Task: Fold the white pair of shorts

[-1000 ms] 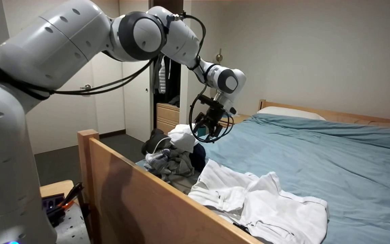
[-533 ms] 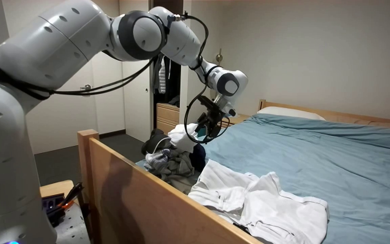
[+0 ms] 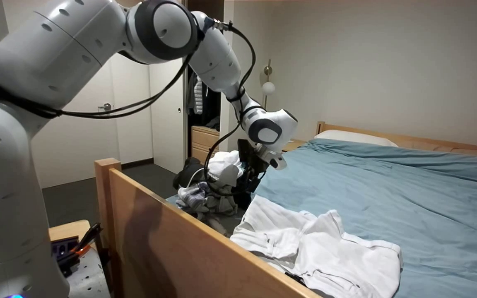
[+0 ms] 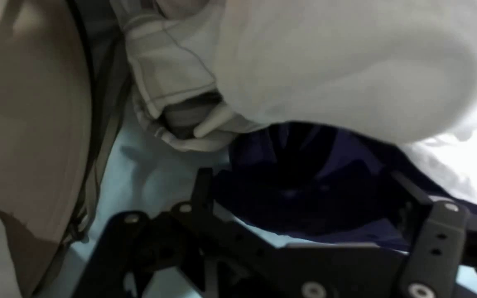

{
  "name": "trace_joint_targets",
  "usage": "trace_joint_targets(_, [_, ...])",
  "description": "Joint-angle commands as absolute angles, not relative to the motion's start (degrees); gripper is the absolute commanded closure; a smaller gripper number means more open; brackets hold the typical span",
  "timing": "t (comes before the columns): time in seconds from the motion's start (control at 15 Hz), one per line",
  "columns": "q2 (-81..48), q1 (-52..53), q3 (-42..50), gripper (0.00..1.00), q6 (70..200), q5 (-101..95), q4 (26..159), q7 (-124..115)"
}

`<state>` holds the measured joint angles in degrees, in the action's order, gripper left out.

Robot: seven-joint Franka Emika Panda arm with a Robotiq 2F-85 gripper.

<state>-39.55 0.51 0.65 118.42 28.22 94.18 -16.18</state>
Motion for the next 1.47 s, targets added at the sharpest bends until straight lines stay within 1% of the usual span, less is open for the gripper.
trace_joint_targets(0.0, [-38.8,-0.5,-0.4,0.0,119.4,28.0,95.7,-16.6])
trace_joint_targets(0.13, [-37.7,-0.5,-0.3,0.0,119.8,28.3,97.0,-16.8])
trace_joint_targets(0.2, [-36.3,1.0,0.7,0.0,125.1,29.6,99.0,-22.2])
trace_joint_targets(0.47, [-33.0,3.2,1.0,0.0,137.7,30.7,106.9,-30.7])
trace_joint_targets(0.67, [-29.9,5.7,2.3,0.0,146.4,29.8,115.7,-38.5])
trace_joint_targets(1.07, [-18.9,10.0,5.6,0.0,161.4,27.6,134.3,-55.5])
trace_joint_targets(1.2, [-16.4,12.5,8.5,0.0,164.8,24.0,137.8,-63.6])
trace_joint_targets(1.4, [-16.3,22.1,20.1,0.0,166.8,17.4,138.8,-76.1])
